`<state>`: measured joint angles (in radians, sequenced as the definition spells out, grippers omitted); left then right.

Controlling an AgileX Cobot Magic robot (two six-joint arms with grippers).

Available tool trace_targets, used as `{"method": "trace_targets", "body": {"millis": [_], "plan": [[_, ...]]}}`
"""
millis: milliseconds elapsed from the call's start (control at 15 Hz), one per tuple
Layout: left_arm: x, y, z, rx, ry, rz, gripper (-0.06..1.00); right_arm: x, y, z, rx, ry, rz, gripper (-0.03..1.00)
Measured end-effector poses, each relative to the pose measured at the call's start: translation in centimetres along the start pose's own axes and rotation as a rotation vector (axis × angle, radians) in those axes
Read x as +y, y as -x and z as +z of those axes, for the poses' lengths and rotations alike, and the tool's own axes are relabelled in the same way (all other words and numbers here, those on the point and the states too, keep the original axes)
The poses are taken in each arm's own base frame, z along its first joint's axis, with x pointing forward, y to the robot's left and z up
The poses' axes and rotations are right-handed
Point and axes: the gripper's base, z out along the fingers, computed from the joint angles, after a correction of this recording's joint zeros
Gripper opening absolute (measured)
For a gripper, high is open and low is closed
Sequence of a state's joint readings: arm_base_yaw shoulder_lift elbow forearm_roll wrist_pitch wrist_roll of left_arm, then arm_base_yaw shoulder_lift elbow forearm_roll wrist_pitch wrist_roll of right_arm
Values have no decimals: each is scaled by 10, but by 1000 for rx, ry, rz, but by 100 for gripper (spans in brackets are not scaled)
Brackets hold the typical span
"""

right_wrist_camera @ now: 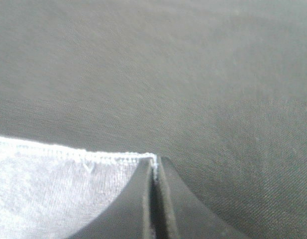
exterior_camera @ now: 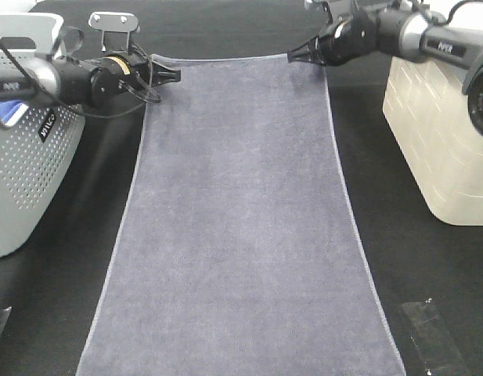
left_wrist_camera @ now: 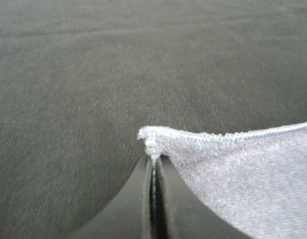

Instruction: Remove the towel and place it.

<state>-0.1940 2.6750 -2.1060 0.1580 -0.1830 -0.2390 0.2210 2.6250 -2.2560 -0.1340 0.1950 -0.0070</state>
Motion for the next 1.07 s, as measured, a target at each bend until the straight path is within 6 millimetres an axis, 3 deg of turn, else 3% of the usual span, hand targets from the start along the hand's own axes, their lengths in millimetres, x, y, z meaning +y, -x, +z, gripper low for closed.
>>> {"method": "trace_targets", "body": {"millis": [333,667,800,867,1067], "plan": [[0,-7,20,-105,-17,2,0,-1,-19,23,-148,0,16,0],[1,-13,22,-91,-14,2,4,5,-49,43,-146,9,14,0],[1,-13,22,-87,-14,2,18,5,-52,45,-146,10,14,14],[1,-13,22,-87,-14,2,18,5,-52,45,-146,10,14,14],[1,-13,22,-87,-14,2,51,5,-51,45,-156,10,14,48]]}}
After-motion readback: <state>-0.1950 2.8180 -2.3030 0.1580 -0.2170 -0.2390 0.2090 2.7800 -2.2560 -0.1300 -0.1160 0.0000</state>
